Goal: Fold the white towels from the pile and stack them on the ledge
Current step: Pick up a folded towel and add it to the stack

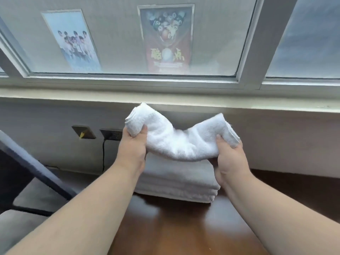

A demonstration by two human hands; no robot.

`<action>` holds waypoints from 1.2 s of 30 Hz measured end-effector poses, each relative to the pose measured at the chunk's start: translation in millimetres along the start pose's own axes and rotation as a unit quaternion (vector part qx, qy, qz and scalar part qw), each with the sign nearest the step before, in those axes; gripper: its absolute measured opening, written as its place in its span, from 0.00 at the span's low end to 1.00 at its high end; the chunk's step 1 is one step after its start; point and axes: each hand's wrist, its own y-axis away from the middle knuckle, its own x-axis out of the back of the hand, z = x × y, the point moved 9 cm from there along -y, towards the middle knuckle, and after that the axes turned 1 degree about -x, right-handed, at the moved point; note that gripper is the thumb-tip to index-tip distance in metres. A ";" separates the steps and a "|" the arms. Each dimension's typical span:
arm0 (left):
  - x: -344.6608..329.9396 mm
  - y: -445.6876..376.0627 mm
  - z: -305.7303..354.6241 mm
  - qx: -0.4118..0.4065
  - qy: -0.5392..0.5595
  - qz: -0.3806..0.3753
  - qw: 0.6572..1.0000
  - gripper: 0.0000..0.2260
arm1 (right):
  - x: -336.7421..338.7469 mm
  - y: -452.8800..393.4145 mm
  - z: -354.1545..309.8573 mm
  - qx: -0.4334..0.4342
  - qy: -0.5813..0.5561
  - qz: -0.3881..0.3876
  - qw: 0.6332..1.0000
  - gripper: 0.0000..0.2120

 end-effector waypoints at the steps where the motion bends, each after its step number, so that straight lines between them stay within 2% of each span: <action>1: 5.5 -11.4 -6.4 0.016 0.028 -0.002 0.999 0.13 | 7.1 -5.4 5.0 -0.009 -0.008 0.027 1.000 0.14; 4: 24.5 -35.0 -36.0 0.080 0.052 0.004 0.995 0.16 | 30.2 -20.7 24.3 -0.038 -0.004 0.091 0.995 0.13; 9: 81.3 -42.5 -97.9 0.216 -0.033 0.051 0.974 0.22 | 69.0 -20.6 62.1 -0.136 0.053 0.164 0.976 0.22; 11: 92.3 -40.5 -110.5 0.253 -0.044 0.047 0.965 0.20 | 63.1 -22.7 67.6 -0.167 0.111 0.137 0.970 0.14; 12: 93.4 -41.1 -111.6 0.266 -0.043 0.043 0.962 0.17 | 57.5 -27.2 70.5 -0.188 0.160 0.111 0.963 0.16; 14: 90.1 -43.7 -108.7 0.295 -0.027 0.034 0.954 0.14 | 53.3 -40.7 77.3 -0.209 0.259 0.081 0.939 0.37; 15: 89.1 -46.7 -106.0 0.309 -0.021 0.030 0.950 0.17 | 49.0 -45.9 76.7 -0.204 0.312 0.070 0.925 0.42; 16: 89.1 -51.0 -102.8 0.320 -0.019 0.032 0.947 0.20 | 45.6 -51.6 73.7 -0.186 0.349 0.068 0.916 0.41; 18: 89.6 -57.7 -97.1 0.331 -0.036 0.040 0.942 0.16 | 37.9 -63.4 63.6 -0.152 0.383 0.063 0.909 0.36; 21: 89.8 -65.4 -95.3 0.339 -0.078 0.036 0.937 0.11 | 44.1 -87.2 59.2 -0.119 0.391 0.062 0.911 0.41; 23: 86.9 -69.8 -95.5 0.340 -0.096 0.013 0.935 0.10 | 52.2 -100.3 57.5 -0.109 0.381 0.059 0.916 0.42; 27: 81.5 -64.8 -93.7 0.364 -0.130 -0.050 0.921 0.11 | 48.2 -95.7 31.3 -0.094 0.398 0.066 0.910 0.32; 31: 74.8 -60.7 -95.8 0.362 -0.218 -0.119 0.898 0.09 | 58.7 -97.1 41.1 -0.144 0.409 0.032 0.901 0.23; 33: 79.5 -69.3 -99.1 0.336 -0.277 -0.094 0.895 0.11 | 60.0 -90.9 56.8 -0.190 0.382 0.007 0.904 0.19; 36: 84.2 -94.9 -89.8 0.251 -0.373 -0.041 0.892 0.15 | 61.0 -89.6 69.8 -0.205 0.347 -0.015 0.915 0.18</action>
